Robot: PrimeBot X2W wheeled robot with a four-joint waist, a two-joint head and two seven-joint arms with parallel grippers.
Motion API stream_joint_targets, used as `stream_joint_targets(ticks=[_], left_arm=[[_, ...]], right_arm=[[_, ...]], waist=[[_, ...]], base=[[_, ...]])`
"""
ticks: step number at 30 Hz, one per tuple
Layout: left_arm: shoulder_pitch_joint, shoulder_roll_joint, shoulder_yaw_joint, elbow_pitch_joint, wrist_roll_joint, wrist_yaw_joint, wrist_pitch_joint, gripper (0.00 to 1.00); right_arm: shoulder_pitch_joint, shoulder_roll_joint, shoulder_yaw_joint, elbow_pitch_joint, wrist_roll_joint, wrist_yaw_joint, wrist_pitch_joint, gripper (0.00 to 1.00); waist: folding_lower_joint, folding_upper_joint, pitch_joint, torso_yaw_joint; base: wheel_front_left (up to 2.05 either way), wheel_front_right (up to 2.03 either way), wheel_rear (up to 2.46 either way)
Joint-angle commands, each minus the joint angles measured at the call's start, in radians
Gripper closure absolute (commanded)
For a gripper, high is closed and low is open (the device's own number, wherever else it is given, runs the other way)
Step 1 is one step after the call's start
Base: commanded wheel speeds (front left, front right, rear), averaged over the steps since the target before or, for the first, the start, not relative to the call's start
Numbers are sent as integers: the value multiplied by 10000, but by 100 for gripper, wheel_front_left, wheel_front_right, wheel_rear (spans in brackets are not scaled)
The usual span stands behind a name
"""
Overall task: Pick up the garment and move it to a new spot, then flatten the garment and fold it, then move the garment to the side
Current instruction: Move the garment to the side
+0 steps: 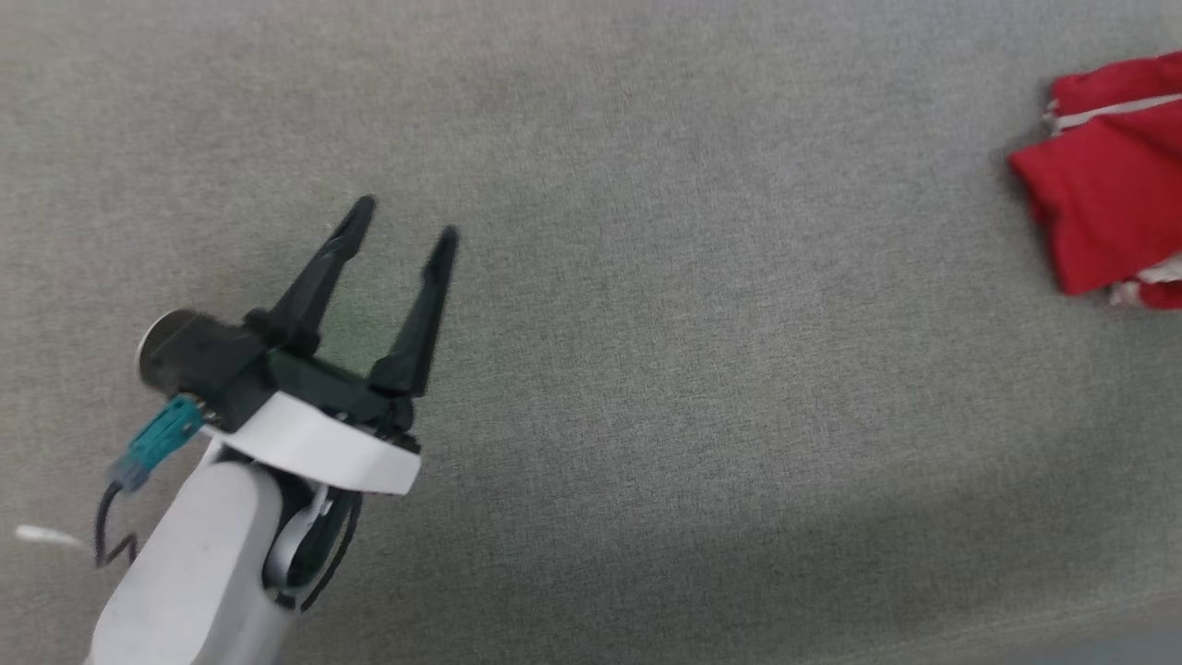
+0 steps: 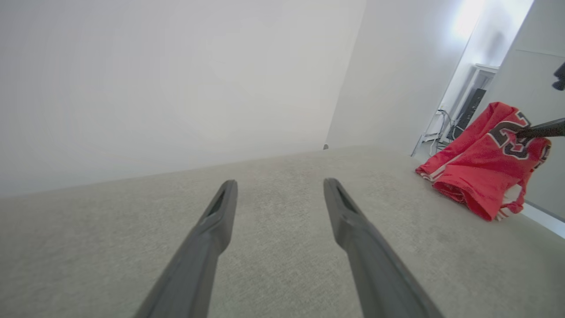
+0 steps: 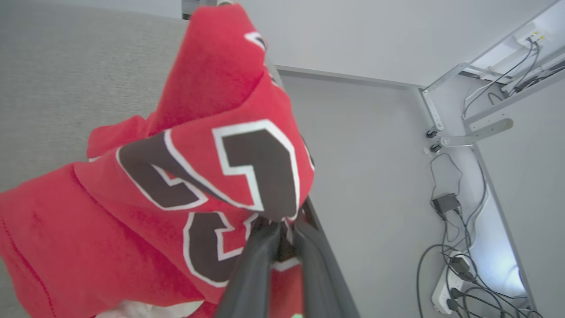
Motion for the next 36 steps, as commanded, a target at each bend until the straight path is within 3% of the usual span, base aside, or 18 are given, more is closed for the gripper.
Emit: stream_joint_targets(ticks=[1, 8, 18, 19, 21, 22, 23, 24, 36], left_arm=[[-264, 66, -196, 34, -32, -32, -44, 0], [-1326, 219, -1274, 199, -195, -32, -44, 0], [-2228, 294, -1987, 360, -349, -32, -44, 0], [-2258, 290, -2017, 372, -342, -32, -44, 0], [-2337, 284, -2038, 390, -346, -32, -44, 0], [-2364, 282, -2020, 392, -360, -32, -44, 0], [-2374, 295, -1999, 388, -369, -32, -44, 0], [-2367, 316, -1969, 384, -375, -32, -44, 0], [-1752, 431, -1298, 154, -246, -32, -44, 0]], right_arm=[[-248, 40, -158, 298, -310, -9, -236, 100], [-1083, 344, -1050, 1957, -2010, -9, -1317, 100], [-1797, 1098, -2559, 3914, -3512, -7, -2144, 100], [-1827, 1122, -2701, 4056, -3617, -7, -2208, 95], [-1925, 1222, -2920, 4298, -3791, -7, -2341, 73], [-1989, 1232, -3010, 4372, -3861, -7, -2438, 52], [-2045, 1241, -3098, 4450, -3944, -7, -2542, 20], [-2100, 1224, -3229, 4528, -3986, -9, -2644, 0], [-2460, 1597, -3693, 4802, -4403, -7, -3558, 0]], waist=[[0, 0, 238, -80], [0, 0, 795, 15], [0, 0, 1419, 340], [0, 0, 1450, 371], [0, 0, 1485, 417], [0, 0, 1501, 428], [0, 0, 1510, 432], [0, 0, 1511, 428], [0, 0, 997, 391]], base=[[0, 0, 0], [0, 0, 0], [0, 0, 0], [0, 0, 0], [0, 0, 0], [0, 0, 0], [0, 0, 0], [0, 0, 0], [0, 0, 0]])
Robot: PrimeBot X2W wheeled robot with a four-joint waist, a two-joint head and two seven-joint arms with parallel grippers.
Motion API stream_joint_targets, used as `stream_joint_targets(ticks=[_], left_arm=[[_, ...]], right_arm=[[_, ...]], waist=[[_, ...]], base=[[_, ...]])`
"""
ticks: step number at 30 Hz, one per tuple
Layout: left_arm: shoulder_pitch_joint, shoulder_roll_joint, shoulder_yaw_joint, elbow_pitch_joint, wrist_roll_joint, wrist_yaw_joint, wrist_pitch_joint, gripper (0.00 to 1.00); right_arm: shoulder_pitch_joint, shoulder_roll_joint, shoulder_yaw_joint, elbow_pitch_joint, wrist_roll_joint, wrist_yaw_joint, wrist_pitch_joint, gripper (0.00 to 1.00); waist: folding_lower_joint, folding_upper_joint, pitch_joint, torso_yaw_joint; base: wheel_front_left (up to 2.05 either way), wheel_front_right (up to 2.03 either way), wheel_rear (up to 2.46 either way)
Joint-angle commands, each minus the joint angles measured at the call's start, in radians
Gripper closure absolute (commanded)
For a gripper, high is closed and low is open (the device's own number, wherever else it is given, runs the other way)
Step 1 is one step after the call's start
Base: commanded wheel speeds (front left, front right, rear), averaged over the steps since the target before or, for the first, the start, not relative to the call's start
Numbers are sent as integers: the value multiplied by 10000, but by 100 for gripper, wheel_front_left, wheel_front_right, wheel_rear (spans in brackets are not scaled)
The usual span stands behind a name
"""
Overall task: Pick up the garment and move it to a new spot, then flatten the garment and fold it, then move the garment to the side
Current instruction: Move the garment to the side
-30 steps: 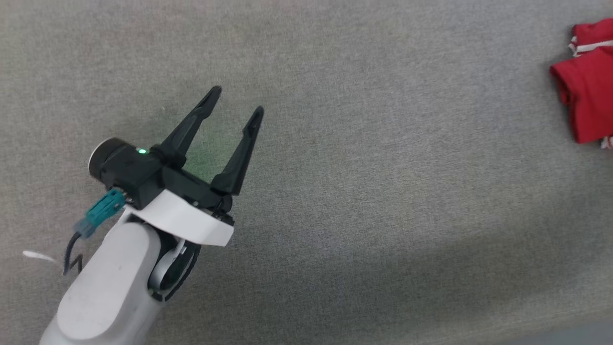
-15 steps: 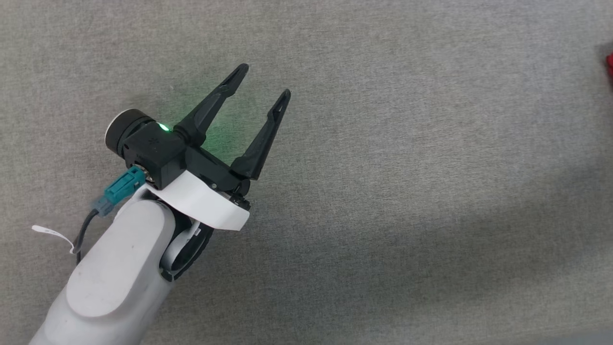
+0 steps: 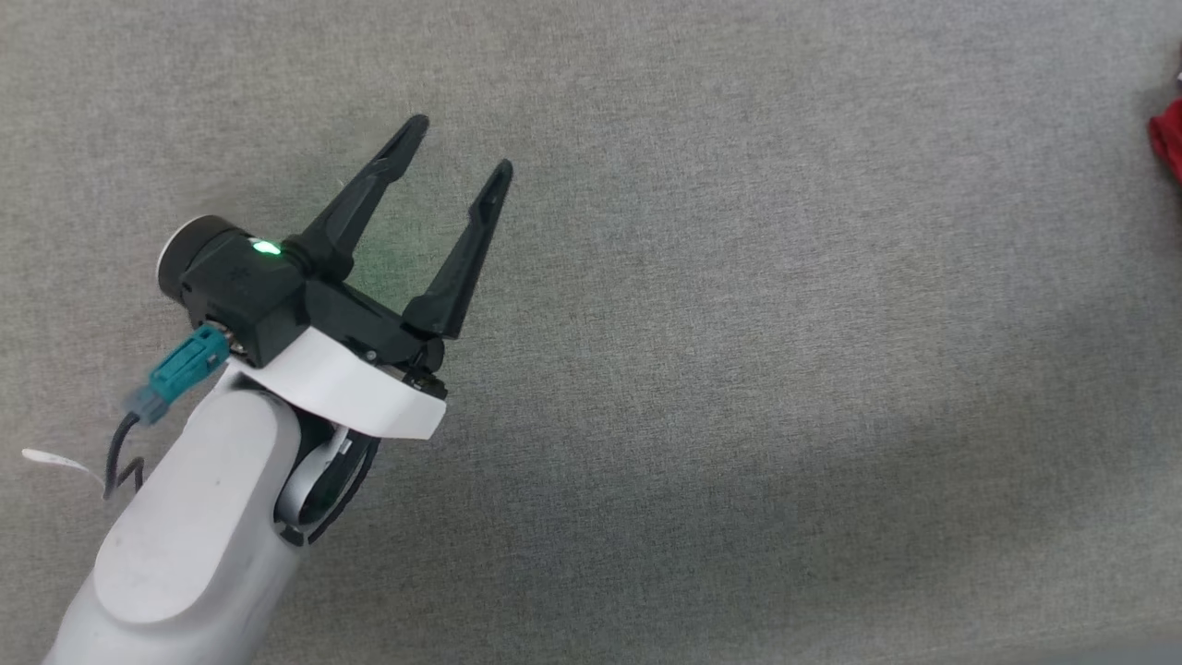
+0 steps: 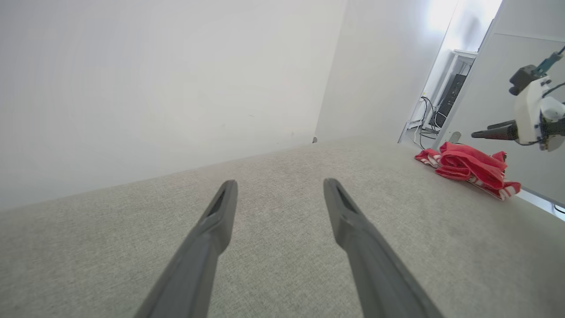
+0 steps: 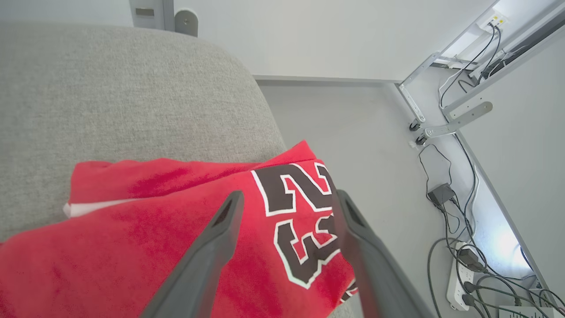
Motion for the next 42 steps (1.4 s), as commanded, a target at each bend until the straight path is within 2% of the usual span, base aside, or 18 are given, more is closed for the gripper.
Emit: stream_joint_targets(ticks=[1, 6, 13, 19, 27, 34, 39, 42], left_arm=[[190, -16, 121, -68, 46, -32, -44, 0], [474, -104, 475, -121, 152, -32, -43, 0], [1197, -298, 1287, -67, 265, -32, -43, 0], [1781, -541, 2265, 47, 183, -33, -44, 0], [2618, -981, 3597, -25, 999, -33, -44, 0], [3552, -1596, 4785, -403, 1799, -33, -44, 0], [4509, -1868, 5312, -578, 1965, -33, -44, 0], [4945, -1962, 5569, -662, 1932, -33, -44, 0]], right_arm=[[-126, 199, -62, 54, 146, -7, -205, 0], [-7, 613, 97, -64, 448, -7, -667, 0], [683, 1425, 1026, -700, 1364, -7, -1654, 0], [1597, 1925, 2083, -1662, 2275, -7, -2345, 0], [3172, 2093, 3136, -3577, 3304, -7, -3082, 0], [4781, 2222, 3022, -5734, 3187, -7, -3205, 0], [6452, 2699, 2230, -7515, 2789, -7, -3204, 0], [7209, 2956, 1903, -8163, 2618, -7, -3204, 0]], waist=[[0, 0, -123, 18], [0, 0, -428, 84], [0, 0, -1066, 188], [0, 0, -1584, 293], [0, 0, -2183, 492], [0, 0, -2521, 596], [0, 0, -2804, 657], [0, 0, -2948, 711]], base=[[0, 0, 0], [0, 0, 0], [0, 0, 0], [0, 0, 0], [0, 0, 0], [0, 0, 0], [0, 0, 0], [0, 0, 0]])
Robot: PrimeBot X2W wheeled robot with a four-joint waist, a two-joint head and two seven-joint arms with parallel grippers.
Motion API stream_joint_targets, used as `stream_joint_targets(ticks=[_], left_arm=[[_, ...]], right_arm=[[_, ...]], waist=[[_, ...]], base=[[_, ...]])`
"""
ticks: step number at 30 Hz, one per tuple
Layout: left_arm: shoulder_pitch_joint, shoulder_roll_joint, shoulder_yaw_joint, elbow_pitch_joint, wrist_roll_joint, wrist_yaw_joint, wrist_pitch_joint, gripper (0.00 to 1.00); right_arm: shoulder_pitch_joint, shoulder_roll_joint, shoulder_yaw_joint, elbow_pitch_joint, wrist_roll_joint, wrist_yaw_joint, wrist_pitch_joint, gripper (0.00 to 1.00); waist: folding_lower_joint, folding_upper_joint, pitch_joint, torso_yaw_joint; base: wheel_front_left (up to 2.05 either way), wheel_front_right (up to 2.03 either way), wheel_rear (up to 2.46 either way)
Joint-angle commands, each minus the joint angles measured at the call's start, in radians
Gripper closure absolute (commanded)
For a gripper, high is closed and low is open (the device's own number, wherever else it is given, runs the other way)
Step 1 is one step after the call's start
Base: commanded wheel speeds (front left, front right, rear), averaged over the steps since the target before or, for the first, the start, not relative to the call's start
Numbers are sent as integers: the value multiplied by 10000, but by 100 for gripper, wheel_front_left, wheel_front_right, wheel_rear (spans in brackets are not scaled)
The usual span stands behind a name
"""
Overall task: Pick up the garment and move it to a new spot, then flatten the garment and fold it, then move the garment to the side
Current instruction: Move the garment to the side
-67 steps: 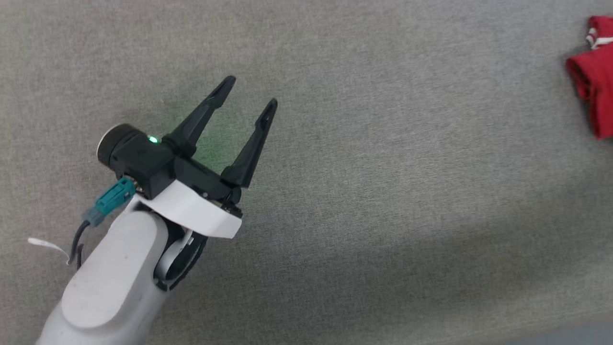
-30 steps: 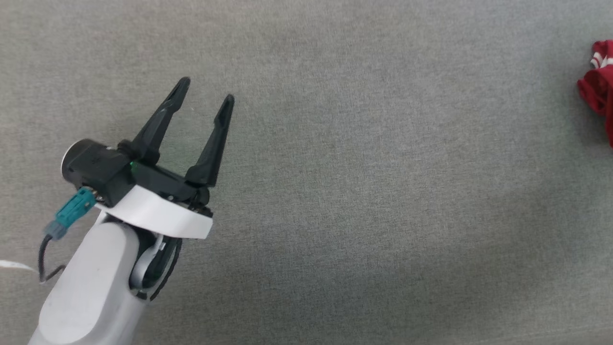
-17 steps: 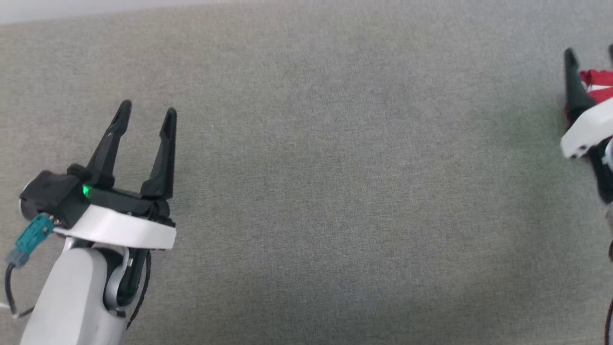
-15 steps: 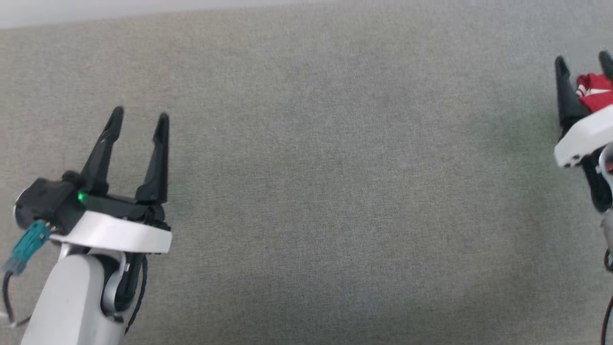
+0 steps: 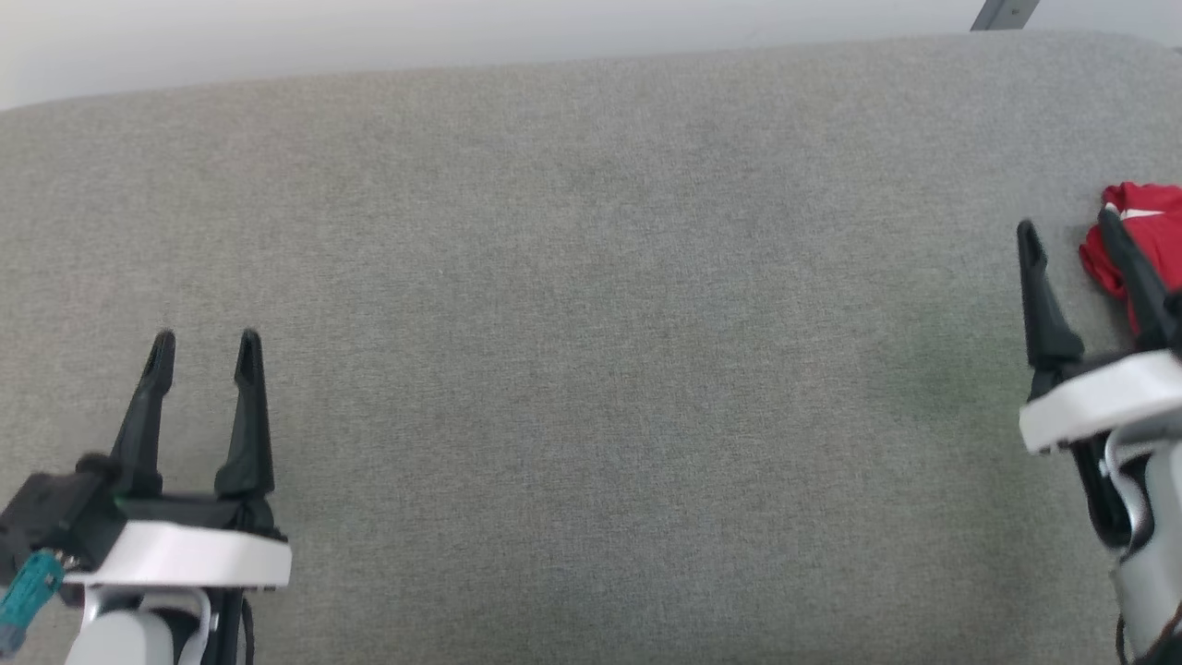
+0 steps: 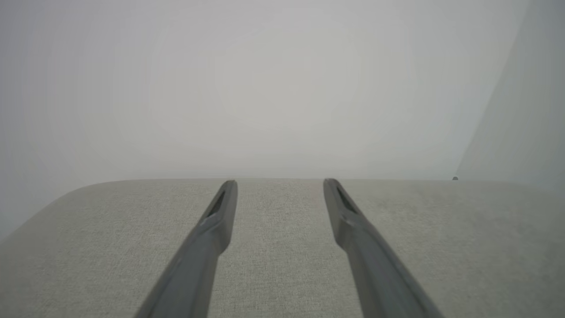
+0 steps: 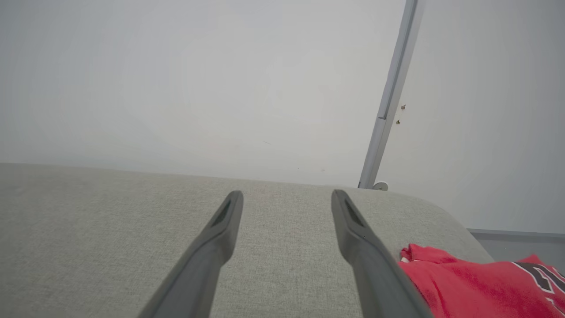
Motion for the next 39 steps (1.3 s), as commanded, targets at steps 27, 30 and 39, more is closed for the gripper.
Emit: stream_joint_targets(ticks=[27, 30, 39], left_arm=[[2480, -780, 825, -322, -183, -33, -44, 0], [2539, -825, 785, -337, -181, -33, -44, 0], [2423, -817, 773, -225, -287, -33, -44, 0]], right_arm=[[4150, 1671, -1521, -2542, -299, -6, -37, 0], [4305, 1772, -1559, -2655, -314, -6, -37, 0], [4581, 2030, -1636, -2770, -197, -6, -37, 0]], waist=[[0, 0, -1432, 777], [0, 0, -1454, 811], [0, 0, -1548, 832]], base=[[0, 0, 0], [0, 0, 0], [0, 0, 0]])
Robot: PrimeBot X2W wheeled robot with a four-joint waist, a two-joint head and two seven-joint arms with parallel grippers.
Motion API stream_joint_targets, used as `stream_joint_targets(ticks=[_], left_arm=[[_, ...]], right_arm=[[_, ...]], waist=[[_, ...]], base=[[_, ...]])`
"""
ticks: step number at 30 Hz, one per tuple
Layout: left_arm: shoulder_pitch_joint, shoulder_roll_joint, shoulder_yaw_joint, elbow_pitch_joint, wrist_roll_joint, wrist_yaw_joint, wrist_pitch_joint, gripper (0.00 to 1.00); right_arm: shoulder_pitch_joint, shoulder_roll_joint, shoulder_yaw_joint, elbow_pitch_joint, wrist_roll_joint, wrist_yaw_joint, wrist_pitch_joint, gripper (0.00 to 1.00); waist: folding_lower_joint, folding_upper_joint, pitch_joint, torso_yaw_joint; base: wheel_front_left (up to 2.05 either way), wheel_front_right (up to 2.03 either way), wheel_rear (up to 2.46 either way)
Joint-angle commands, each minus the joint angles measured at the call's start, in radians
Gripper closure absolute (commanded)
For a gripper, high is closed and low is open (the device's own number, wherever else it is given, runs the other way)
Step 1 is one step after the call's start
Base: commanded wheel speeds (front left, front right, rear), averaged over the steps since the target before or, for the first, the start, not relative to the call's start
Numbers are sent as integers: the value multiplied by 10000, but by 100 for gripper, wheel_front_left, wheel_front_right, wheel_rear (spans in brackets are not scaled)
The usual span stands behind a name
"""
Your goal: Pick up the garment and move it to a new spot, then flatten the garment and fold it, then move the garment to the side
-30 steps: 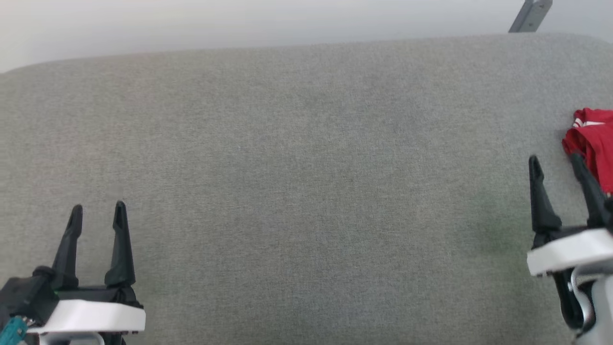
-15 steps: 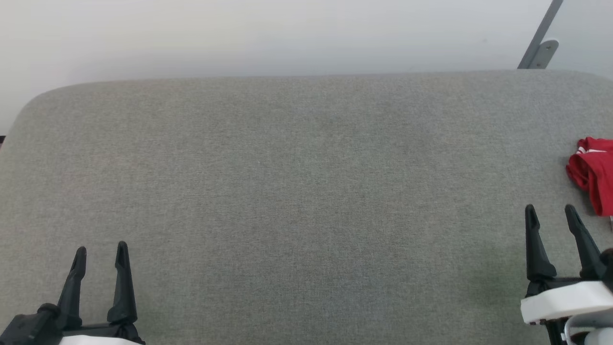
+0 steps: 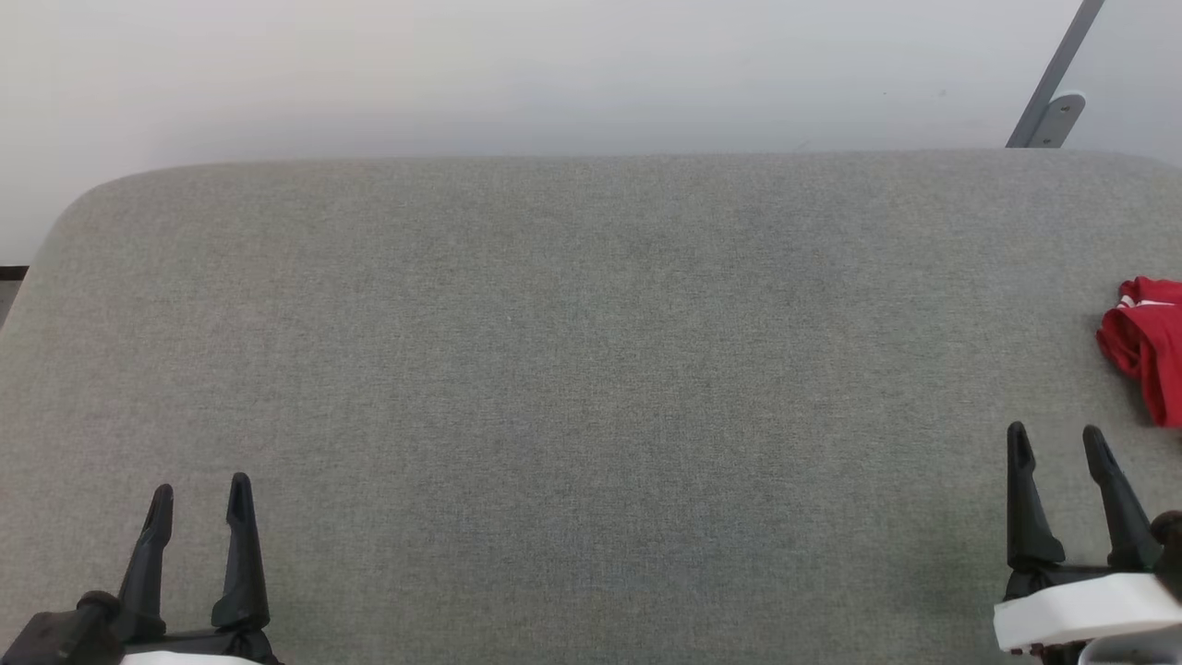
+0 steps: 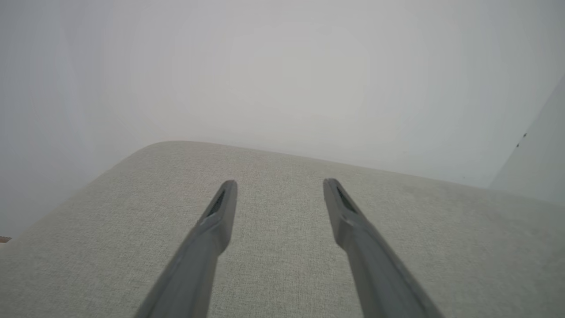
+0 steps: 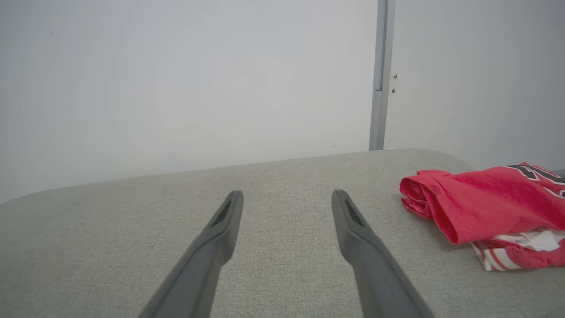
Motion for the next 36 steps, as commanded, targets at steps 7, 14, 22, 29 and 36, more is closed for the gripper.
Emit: stream_joint_targets(ticks=[7, 14, 22, 29, 36], left_arm=[[-88, 39, -106, 29, -112, -33, -44, 0], [-125, -9, -161, -10, -107, -33, -44, 0], [-22, -273, -48, 316, -108, 2, 33, 100], [-229, -311, -100, 524, -1317, 5, 335, 100], [-471, -335, -140, 733, -2487, 0, 635, 100]], right_arm=[[257, 177, -77, -106, 65, -4, -36, 0], [322, 235, -2, -96, 46, -4, -36, 0], [345, 338, 40, 257, 76, 0, 48, 100], [185, 387, 40, 371, 1295, 0, 410, 100], [36, 426, 61, 423, 2490, 0, 737, 100]], waist=[[0, -1, 5, -26], [0, -1, 9, -27], [0, -1, 5, 1], [0, -1, -32, -11], [0, -1, -72, -22]], base=[[0, 0, 0], [0, 0, 0], [0, 0, 0], [0, 0, 0], [0, 0, 0]])
